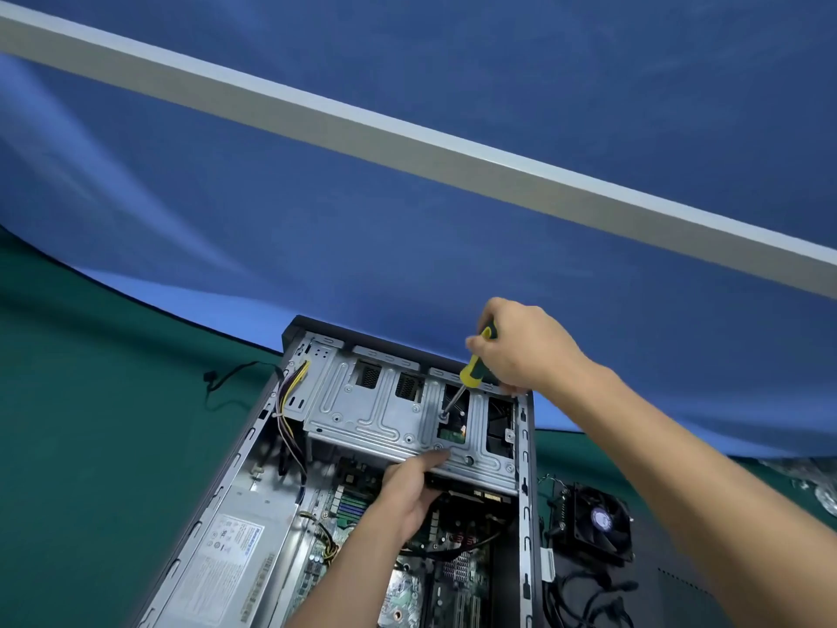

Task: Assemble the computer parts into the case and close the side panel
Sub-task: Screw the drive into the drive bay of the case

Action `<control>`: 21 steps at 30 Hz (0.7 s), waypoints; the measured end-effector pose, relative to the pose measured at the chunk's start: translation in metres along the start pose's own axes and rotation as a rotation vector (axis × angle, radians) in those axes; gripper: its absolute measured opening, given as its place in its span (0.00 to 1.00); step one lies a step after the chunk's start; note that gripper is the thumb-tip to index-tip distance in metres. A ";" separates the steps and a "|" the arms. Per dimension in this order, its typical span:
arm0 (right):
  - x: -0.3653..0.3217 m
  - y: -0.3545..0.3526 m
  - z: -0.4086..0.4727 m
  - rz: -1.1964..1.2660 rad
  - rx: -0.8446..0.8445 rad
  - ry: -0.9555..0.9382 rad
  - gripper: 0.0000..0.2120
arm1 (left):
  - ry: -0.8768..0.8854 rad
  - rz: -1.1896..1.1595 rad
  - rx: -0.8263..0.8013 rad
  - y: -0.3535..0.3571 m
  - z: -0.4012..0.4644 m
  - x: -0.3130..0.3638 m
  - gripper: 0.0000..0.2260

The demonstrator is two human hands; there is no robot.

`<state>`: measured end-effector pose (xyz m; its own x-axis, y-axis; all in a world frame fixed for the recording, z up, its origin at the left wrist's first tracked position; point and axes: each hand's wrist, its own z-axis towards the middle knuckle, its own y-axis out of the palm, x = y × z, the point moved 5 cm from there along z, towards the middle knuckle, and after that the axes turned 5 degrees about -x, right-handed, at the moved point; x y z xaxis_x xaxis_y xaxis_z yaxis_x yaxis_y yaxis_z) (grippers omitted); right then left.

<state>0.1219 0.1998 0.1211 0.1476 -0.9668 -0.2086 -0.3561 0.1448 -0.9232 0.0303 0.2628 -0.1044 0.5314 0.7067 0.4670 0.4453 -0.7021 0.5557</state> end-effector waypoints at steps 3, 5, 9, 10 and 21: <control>0.000 -0.004 0.001 -0.026 0.010 0.014 0.12 | 0.000 -0.009 -0.010 0.000 0.000 -0.001 0.18; -0.005 0.000 0.000 0.087 -0.156 -0.025 0.15 | 0.005 -0.011 -0.012 0.000 0.000 0.000 0.16; -0.007 -0.005 0.004 -0.051 -0.134 -0.021 0.09 | 0.008 -0.007 -0.027 0.000 0.001 0.000 0.13; -0.006 -0.006 0.005 -0.052 -0.110 -0.004 0.11 | 0.009 0.000 -0.029 0.000 0.001 0.001 0.12; -0.014 0.000 0.005 -0.060 -0.117 -0.051 0.05 | 0.011 0.047 -0.028 -0.004 0.005 -0.001 0.14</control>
<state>0.1247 0.2147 0.1227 0.2180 -0.9605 -0.1730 -0.4499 0.0584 -0.8912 0.0317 0.2648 -0.1105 0.5434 0.6741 0.5003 0.4000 -0.7319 0.5516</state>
